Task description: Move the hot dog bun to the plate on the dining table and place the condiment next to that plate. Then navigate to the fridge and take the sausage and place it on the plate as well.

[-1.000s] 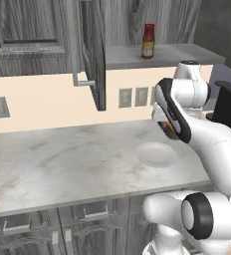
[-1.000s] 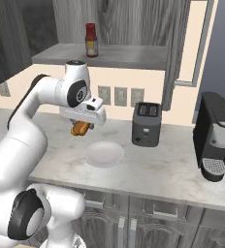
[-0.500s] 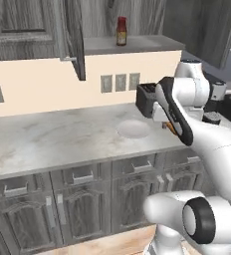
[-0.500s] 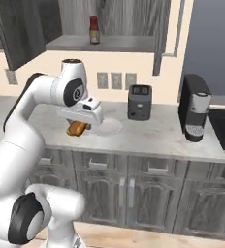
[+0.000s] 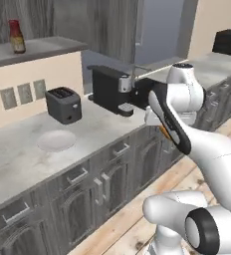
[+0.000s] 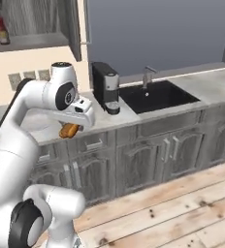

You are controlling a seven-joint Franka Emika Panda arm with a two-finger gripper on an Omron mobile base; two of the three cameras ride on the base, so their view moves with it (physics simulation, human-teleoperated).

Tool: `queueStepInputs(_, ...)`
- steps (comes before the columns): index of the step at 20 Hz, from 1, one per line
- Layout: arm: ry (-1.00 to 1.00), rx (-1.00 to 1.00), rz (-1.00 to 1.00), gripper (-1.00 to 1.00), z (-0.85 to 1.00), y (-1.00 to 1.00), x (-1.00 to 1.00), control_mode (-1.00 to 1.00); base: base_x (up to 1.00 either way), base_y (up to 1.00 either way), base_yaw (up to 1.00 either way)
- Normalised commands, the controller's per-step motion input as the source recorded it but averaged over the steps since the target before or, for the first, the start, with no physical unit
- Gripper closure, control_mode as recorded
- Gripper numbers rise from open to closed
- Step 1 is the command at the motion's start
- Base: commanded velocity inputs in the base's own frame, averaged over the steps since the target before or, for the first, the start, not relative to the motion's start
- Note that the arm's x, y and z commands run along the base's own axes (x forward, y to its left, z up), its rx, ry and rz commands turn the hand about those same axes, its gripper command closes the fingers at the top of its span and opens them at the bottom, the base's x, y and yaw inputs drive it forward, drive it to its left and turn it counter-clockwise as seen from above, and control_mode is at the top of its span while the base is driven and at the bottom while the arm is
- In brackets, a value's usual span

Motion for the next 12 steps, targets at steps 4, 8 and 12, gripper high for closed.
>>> queueStepInputs(4,0.00,0.00,0.00,1.00,0.00,0.00,0.00,1.00,0.00,-0.41,-0.85)
queueStepInputs(8,0.00,0.00,0.00,1.00,0.00,0.00,0.00,1.00,0.00,-0.46,-0.83)
queueStepInputs(12,0.00,0.00,0.00,1.00,0.00,0.00,0.00,1.00,-0.02,-0.48,-0.80)
